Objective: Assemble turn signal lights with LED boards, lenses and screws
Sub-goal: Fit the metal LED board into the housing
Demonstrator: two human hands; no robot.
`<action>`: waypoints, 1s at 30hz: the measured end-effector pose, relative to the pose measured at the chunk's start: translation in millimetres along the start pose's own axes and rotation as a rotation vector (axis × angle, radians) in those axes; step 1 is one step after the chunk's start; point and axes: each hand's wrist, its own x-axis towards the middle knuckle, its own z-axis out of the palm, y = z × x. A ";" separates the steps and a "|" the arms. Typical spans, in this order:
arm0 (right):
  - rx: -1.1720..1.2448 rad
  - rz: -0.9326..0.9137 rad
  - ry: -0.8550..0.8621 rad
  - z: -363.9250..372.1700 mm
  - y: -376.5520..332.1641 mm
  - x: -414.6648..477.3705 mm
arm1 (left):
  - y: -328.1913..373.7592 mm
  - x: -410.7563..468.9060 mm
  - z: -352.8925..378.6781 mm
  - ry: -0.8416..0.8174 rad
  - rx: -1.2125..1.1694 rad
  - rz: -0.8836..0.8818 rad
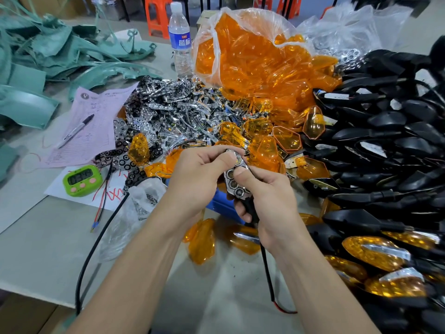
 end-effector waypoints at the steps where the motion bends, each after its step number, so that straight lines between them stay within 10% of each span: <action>1: -0.001 0.001 -0.004 0.2 -0.1 0.0 | 0.4 0.0 0.0 0.013 0.013 0.017; 30: -0.039 0.026 0.030 12.5 18.4 0.6 | -12.7 7.7 8.6 0.128 0.027 0.112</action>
